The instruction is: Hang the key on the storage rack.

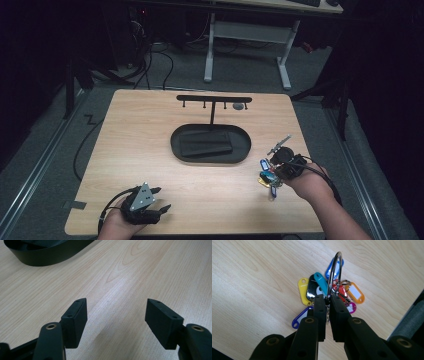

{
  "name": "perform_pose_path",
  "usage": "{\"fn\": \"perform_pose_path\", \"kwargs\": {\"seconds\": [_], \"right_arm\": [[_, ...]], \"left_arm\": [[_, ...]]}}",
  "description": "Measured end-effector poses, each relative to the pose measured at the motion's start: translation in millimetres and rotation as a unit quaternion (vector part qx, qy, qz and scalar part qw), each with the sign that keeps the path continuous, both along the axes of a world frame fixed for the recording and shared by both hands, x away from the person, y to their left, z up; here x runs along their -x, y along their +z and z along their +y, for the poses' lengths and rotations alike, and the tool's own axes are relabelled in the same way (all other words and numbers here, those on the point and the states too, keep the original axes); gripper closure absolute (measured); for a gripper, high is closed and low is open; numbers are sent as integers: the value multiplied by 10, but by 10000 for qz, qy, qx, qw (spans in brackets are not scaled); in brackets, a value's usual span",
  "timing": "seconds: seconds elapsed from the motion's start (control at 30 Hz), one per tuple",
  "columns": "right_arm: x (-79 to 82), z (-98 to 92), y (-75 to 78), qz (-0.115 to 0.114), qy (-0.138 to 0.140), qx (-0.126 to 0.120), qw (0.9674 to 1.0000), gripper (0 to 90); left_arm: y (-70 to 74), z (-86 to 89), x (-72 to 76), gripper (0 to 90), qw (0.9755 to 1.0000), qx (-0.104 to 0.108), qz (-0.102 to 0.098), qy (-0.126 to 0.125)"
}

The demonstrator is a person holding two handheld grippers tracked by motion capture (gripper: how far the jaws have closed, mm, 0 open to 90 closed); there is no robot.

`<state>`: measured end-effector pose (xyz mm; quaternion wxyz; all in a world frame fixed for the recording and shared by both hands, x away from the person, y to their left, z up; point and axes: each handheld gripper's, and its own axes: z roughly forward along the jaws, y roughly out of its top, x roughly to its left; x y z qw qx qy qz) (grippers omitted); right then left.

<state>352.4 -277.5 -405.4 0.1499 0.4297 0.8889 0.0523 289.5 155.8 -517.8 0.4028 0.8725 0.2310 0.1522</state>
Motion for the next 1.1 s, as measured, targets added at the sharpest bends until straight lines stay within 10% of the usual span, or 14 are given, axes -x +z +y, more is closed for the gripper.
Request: {"fn": "perform_pose_path", "kwargs": {"seconds": [1.1], "right_arm": [[83,-35,618,335,164,-591,9976,848]], "left_arm": [[-14,-14,5,338,10000,69,17,-56]]}}
